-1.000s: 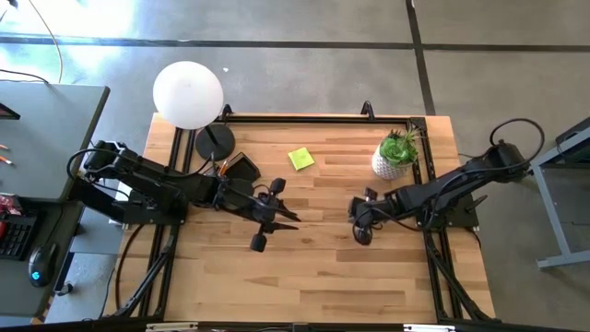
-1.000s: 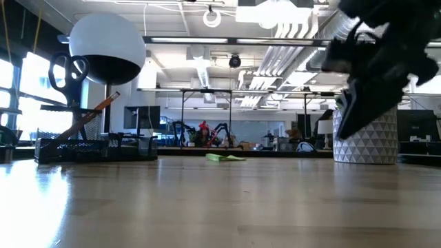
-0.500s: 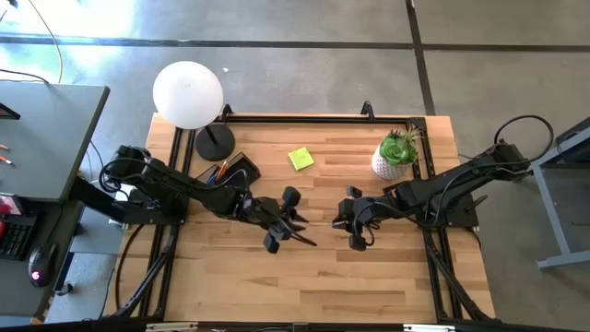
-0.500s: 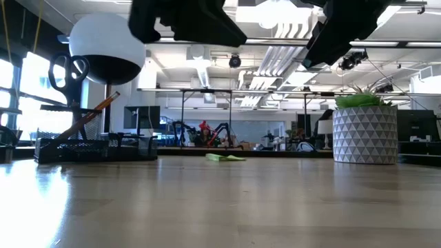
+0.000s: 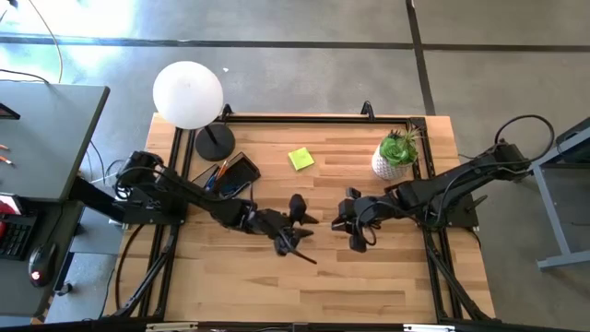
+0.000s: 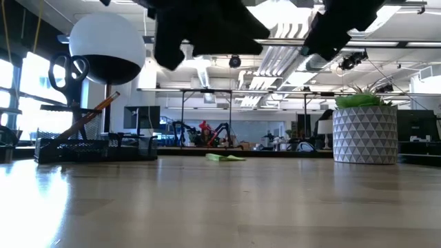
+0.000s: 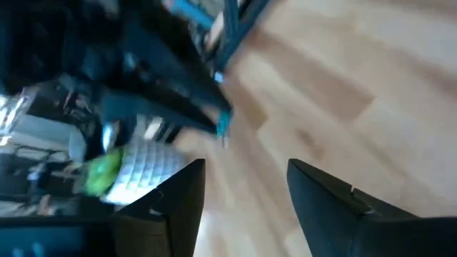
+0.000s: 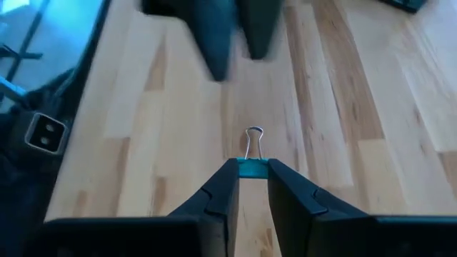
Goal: Pick and place office supplies into organizer
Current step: Put the light blue binder clip into the black mesh desk organizer
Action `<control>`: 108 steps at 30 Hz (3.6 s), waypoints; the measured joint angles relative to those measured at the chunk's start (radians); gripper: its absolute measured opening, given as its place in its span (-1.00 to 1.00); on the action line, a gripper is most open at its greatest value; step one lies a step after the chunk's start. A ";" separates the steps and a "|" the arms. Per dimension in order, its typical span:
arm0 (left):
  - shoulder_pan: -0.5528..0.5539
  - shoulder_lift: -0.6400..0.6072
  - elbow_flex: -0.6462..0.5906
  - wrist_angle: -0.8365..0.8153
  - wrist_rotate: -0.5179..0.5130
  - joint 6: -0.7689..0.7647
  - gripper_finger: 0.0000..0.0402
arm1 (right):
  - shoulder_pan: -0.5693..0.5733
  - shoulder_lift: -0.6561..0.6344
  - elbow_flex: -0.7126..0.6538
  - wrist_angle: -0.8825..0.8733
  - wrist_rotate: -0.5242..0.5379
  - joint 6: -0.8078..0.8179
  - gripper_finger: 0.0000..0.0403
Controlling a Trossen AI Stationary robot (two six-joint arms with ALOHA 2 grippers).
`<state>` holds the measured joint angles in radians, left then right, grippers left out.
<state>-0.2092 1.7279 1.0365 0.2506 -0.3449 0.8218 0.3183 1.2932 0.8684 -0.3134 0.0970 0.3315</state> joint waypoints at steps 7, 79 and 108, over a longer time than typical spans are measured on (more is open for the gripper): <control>-0.002 0.052 -0.002 0.163 -0.040 0.072 -0.14 | 0.000 -0.008 0.000 0.035 -0.013 -0.013 -0.74; -0.088 0.115 -0.001 0.053 -0.578 0.162 -1.00 | -0.005 -0.089 0.000 -0.163 0.271 -0.047 -0.24; 0.013 -0.271 0.026 -1.440 -0.286 -1.600 -1.00 | -0.180 0.005 0.000 0.236 0.178 -0.419 -0.23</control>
<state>-0.1963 1.4567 1.0625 -1.1898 -0.6311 -0.7784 0.1385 1.2985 0.8680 -0.0777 0.2747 -0.0872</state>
